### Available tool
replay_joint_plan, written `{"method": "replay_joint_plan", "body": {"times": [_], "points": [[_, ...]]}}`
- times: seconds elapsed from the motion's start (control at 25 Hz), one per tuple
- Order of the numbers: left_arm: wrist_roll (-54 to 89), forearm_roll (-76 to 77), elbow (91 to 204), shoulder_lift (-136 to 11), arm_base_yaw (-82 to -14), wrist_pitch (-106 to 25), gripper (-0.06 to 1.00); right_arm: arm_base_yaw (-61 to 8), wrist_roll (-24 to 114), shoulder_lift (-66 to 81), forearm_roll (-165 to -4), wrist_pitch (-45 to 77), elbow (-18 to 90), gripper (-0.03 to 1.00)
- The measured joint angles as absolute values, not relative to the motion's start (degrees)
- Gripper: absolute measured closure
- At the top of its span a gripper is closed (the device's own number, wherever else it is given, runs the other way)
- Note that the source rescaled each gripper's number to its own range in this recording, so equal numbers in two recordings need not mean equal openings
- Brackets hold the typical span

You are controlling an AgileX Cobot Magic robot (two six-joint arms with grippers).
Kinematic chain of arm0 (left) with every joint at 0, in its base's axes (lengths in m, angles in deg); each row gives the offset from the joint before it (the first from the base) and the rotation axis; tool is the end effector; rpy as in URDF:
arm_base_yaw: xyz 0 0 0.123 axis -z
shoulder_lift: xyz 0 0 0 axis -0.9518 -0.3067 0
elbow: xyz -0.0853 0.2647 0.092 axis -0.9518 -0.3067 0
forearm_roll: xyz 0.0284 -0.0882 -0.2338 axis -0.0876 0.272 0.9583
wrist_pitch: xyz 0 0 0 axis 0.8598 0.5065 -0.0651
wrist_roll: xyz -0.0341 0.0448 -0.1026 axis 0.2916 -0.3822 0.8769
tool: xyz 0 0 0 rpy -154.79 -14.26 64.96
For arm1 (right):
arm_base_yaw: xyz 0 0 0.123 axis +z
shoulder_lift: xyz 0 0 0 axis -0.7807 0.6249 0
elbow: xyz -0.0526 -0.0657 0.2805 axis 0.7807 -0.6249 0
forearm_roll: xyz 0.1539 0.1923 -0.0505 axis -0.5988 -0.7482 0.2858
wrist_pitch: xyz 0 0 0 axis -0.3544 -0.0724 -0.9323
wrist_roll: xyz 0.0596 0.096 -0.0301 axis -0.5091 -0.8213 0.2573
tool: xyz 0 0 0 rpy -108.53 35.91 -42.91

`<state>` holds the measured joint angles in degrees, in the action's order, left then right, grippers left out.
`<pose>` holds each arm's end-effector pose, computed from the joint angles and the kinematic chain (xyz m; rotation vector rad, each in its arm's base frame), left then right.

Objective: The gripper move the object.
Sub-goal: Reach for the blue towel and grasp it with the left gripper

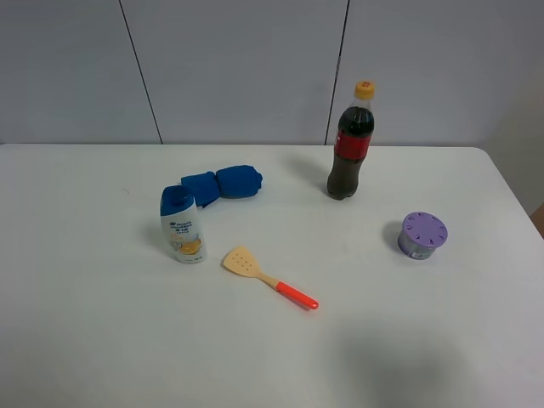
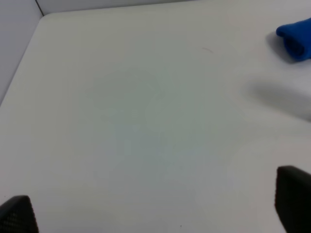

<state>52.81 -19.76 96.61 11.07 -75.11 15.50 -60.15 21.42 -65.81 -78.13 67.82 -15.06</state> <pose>0.0083 0.0121 0.2685 -0.0828 2.0195 0.1542 0.0092 0.0013 0.2671 0.1678 2.0326 -0.0573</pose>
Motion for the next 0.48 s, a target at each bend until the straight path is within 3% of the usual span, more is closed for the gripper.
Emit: {"method": "replay_joint_plan", "body": {"times": [0.48], "points": [[52.81, -19.76, 96.61, 11.07, -75.11, 15.5, -0.06, -60.15, 21.42, -65.81, -78.13, 67.82, -15.06, -0.03]]}}
